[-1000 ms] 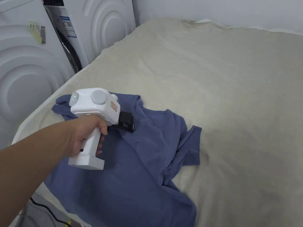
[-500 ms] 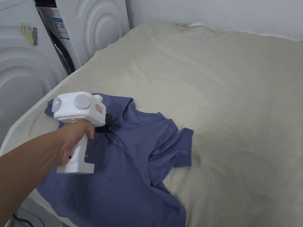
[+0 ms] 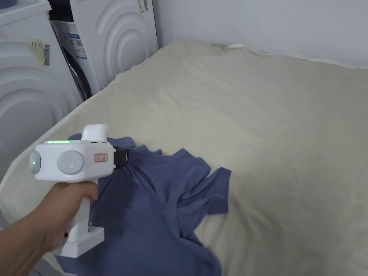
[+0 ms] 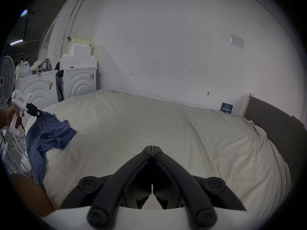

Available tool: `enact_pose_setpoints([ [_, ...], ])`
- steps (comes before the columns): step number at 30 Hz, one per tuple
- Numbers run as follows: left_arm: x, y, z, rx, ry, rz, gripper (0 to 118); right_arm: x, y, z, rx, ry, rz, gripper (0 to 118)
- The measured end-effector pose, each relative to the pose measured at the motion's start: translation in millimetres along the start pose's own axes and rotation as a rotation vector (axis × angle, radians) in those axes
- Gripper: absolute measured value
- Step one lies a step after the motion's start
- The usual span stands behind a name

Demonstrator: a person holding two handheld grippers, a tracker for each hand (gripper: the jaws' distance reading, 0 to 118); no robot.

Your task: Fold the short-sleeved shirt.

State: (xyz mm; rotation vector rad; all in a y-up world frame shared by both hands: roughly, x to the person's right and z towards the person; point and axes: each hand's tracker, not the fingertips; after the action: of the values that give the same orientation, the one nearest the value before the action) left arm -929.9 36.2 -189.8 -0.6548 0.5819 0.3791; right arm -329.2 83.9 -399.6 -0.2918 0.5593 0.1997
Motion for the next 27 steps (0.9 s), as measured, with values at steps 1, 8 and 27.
enact_pose_setpoints([
  [1,6.5,-0.5,8.6,0.024,-0.004,-0.015,5,0.6,-0.2,0.9,0.003,0.000,-0.005,0],
  [8,91.2,5.3,88.7,0.212,-0.077,-0.083,5,9.9,5.5,16.0,0.039,0.006,-0.048,0],
  [27,490.3,94.8,256.5,0.551,-0.625,-0.305,5,94.3,37.5,88.3,0.252,-0.145,-0.141,0],
])
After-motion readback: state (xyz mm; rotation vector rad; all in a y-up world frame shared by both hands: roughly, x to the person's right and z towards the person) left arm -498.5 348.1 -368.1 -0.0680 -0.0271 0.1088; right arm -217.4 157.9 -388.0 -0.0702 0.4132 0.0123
